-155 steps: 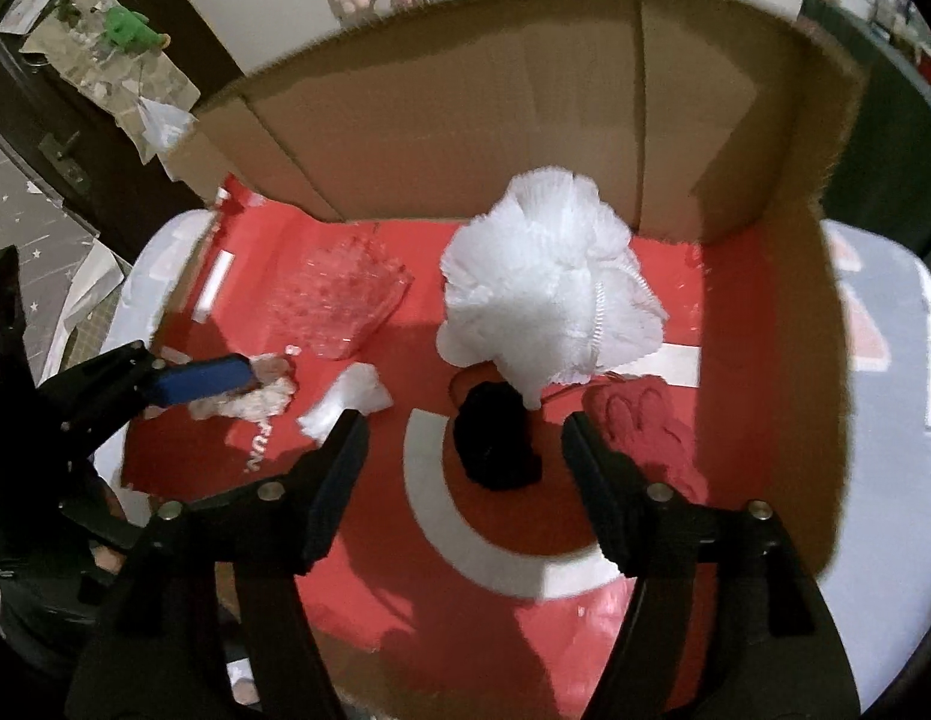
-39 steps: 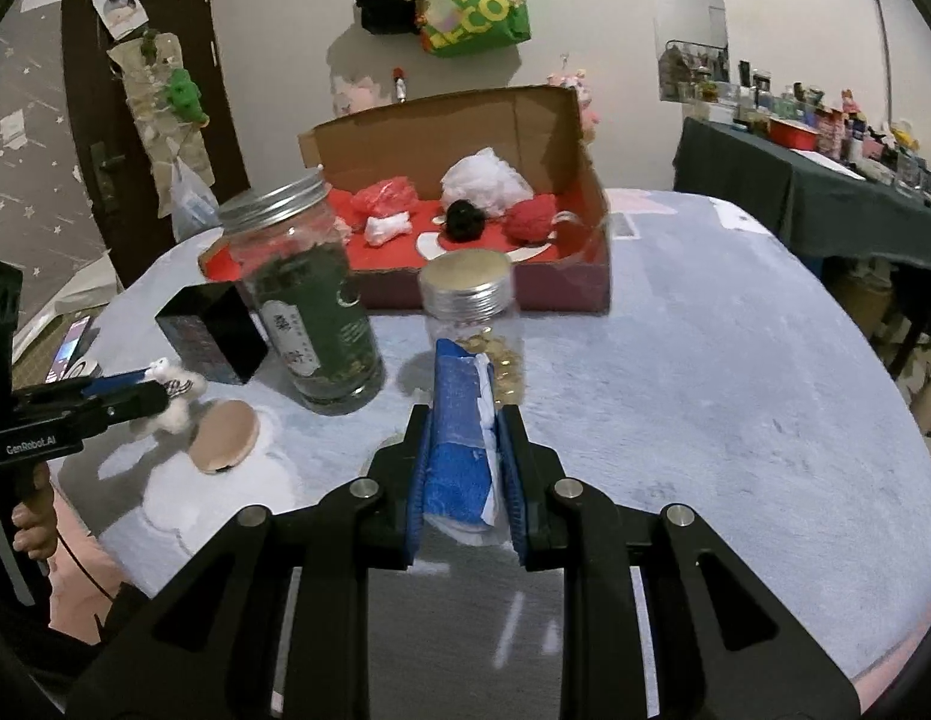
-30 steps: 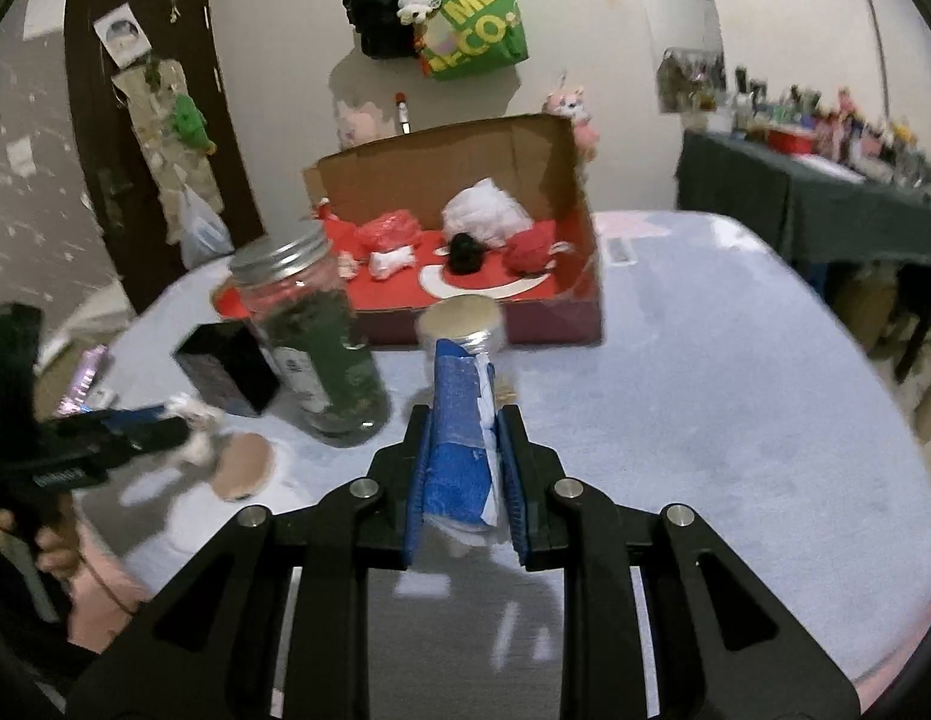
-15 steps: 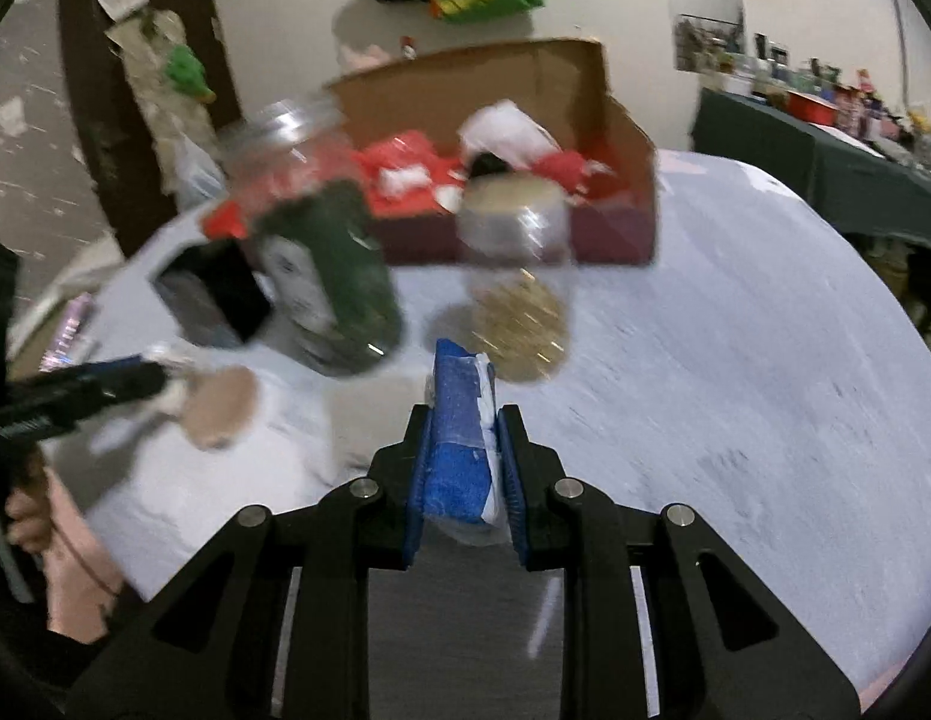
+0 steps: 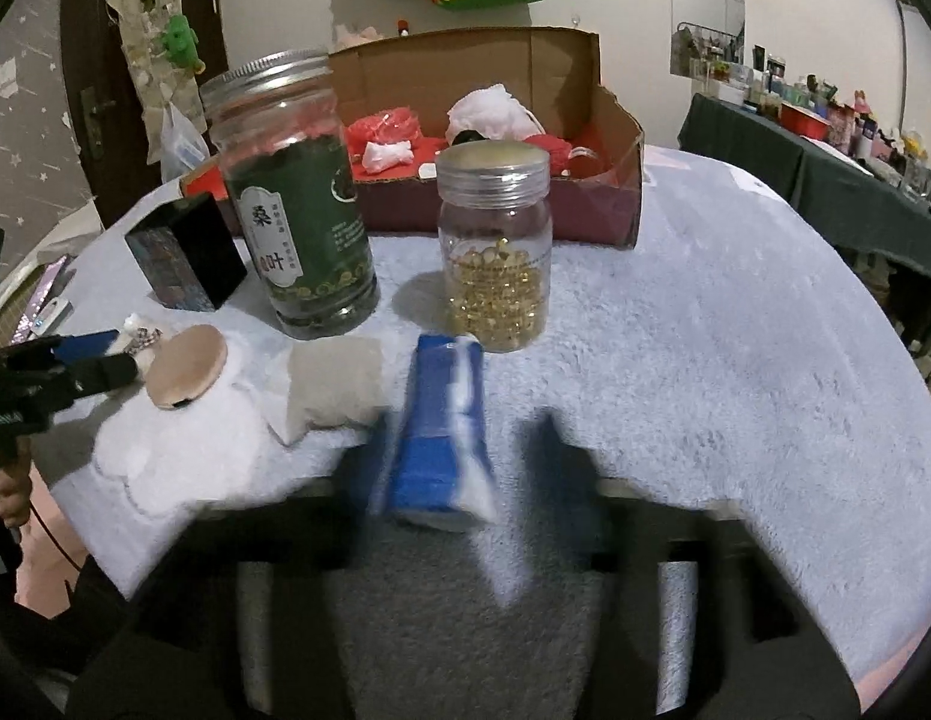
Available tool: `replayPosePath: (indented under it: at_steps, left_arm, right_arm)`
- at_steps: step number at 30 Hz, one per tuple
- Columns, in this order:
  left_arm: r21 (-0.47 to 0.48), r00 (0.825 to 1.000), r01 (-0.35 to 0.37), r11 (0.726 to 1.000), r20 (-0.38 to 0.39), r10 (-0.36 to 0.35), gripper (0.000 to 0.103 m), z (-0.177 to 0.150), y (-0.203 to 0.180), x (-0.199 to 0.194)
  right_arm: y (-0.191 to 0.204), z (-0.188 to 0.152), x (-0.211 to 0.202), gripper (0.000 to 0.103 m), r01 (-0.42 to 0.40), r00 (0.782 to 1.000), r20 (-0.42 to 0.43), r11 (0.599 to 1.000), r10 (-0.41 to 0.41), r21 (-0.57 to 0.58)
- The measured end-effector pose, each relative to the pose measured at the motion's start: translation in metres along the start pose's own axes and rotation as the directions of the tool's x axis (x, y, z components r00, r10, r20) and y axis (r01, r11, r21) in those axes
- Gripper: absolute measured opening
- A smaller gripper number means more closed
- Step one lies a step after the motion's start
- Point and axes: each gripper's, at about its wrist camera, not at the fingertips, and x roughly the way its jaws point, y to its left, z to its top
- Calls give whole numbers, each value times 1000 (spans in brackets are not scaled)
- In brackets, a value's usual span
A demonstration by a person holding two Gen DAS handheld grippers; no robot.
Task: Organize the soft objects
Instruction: 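Lift the bunny plush and blue packet and hold them above the table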
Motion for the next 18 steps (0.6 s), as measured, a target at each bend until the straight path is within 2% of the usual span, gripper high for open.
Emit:
replayPosePath:
  at_steps: [1, 3, 11, 12, 13, 14, 16, 18]
  left_arm:
    - [10, 1000, -4, 1000, 0, 4, 73, 0, -1, 0]
    - [41, 1000, -19, 999, 0, 19, 73, -2, -4, 0]
    - [112, 998, -64, 992, 17, 63, 72, -5, -10, 4]
    - [117, 998, -63, 991, 19, 62, 68, -5, -11, 4]
    - [122, 998, -58, 991, 23, 56, 64, -5, -11, 4]
    - [123, 998, -55, 991, 24, 52, 62, -5, -11, 4]
    - [125, 998, -54, 991, 29, 51, 55, -5, -10, 4]
    - [124, 998, -55, 991, 31, 51, 52, -3, -10, 4]
  right_arm:
    - [0, -1, -3, 80, 6, 1000, 18, 1000, -6, -3]
    - [1, -1, -5, 80, 21, 999, 33, 1000, -20, -13]
    - [-4, -2, -4, 79, -6, 999, 41, 1000, 5, 17]
    - [-4, -2, -4, 73, -9, 999, 46, 1000, 8, 14]
    - [-3, -3, -5, 62, -11, 999, 53, 1000, 11, 10]
    - [-2, -3, -4, 56, -11, 999, 52, 1000, 10, 6]
    - [0, -4, -1, 35, -35, 999, 37, 999, 35, -5]
    - [1, -4, -3, 28, -50, 998, 45, 999, 50, -10]
